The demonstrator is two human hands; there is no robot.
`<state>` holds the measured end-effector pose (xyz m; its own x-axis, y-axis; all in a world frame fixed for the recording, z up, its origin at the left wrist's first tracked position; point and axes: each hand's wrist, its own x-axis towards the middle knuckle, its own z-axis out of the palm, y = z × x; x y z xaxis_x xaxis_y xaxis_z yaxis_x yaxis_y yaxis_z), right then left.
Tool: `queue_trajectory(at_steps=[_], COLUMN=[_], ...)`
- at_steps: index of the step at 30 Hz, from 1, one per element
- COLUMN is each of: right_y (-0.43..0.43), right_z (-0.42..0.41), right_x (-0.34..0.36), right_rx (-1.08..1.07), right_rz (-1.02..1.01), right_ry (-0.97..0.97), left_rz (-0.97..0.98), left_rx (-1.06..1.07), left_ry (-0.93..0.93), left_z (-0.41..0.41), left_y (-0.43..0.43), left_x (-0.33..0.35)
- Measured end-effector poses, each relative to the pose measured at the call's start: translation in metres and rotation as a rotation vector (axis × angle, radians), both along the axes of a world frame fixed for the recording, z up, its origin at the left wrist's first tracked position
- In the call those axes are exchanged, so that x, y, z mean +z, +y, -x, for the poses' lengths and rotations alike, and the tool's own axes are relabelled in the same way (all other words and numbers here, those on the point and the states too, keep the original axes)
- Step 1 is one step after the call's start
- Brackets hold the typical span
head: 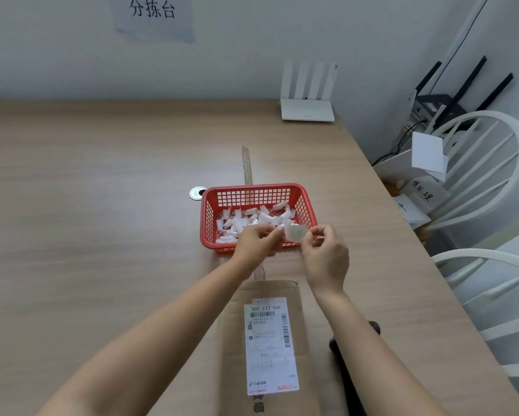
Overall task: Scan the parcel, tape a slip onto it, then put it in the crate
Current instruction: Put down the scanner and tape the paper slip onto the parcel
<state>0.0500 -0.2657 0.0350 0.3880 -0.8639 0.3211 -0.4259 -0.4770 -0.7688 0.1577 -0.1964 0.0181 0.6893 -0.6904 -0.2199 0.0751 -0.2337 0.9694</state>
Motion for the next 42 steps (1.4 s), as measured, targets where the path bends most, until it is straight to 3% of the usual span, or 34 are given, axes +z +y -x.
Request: queue_trajectory(at_steps=[4,7,12,17,20,26,30,34,42], right_y=[0.021,0.030,0.035,0.031,0.023,0.026,0.034,0.046,0.057], right_z=[0.004,0.007,0.015,0.015,0.012,0.013,0.016,0.017,0.018], right_x=[-0.005,-0.008,-0.006,-0.008,-0.006,-0.010,-0.022,-0.035,-0.053], right_rx=[0.153,0.268,0.423,0.235,0.237,0.234,0.187,0.156,0.138], right_rz=[0.117,0.171,0.087,-0.148,-0.344,-0.360,-0.391,-0.389,-0.187], right_ry=[0.054,0.079,0.044,-0.089,-0.093,-0.050,-0.010,0.051,0.224], left_rz=[0.197,0.236,0.188,0.159,0.112,0.041,-0.041,-0.201,-0.391], left_rx=[0.039,0.084,0.123,0.121,0.069,0.020,0.156,0.217,0.176], left_ry=[0.224,0.234,0.228,0.265,0.248,0.225,0.235,-0.030,-0.505], left_z=[0.025,0.031,0.031,0.030,0.029,0.024,0.026,0.026,0.031], left_y=[0.018,0.028,0.050,0.065,0.072,0.083,0.083,0.082,0.080], left_x=[0.009,0.011,0.005,0.006,0.007,0.003,-0.006,-0.017,-0.032])
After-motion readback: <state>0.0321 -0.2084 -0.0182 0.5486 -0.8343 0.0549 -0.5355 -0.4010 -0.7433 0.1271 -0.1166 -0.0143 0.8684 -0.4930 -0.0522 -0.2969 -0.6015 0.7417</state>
